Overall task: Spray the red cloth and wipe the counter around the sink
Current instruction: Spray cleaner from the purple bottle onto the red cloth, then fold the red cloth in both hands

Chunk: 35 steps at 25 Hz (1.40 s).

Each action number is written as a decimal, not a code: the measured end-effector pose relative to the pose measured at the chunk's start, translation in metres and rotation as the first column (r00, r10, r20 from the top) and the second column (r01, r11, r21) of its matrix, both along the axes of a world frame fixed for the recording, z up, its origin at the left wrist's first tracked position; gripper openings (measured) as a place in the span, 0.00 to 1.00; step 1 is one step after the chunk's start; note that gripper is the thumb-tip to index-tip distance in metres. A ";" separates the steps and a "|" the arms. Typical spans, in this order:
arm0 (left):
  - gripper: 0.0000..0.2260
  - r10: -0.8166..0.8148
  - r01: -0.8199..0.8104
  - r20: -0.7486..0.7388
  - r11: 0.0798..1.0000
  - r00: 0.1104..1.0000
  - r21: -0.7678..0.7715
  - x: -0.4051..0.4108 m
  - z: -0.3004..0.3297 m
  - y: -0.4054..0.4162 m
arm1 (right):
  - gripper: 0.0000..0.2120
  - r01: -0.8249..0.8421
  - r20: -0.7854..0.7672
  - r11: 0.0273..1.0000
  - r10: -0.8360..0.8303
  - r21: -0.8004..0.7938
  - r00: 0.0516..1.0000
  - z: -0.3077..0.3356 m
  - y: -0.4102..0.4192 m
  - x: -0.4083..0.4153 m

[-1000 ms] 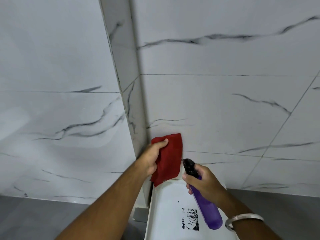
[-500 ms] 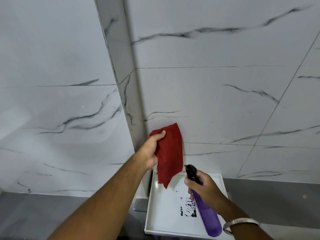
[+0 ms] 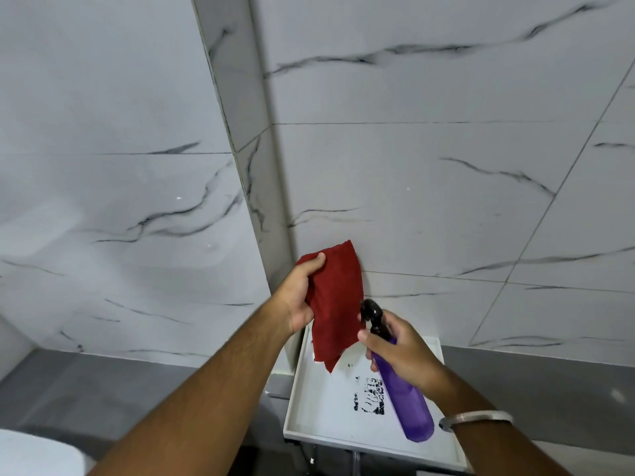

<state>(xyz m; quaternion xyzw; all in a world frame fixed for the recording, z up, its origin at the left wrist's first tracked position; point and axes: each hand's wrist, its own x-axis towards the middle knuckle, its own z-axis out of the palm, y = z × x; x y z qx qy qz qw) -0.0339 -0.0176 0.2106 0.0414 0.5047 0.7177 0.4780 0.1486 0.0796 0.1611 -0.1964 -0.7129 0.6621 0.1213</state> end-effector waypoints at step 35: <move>0.25 0.098 -0.107 0.072 0.986 0.993 0.130 -0.096 -0.088 -0.323 | 0.24 -0.367 0.101 0.882 0.411 -0.295 0.906 -0.058 -0.174 -0.140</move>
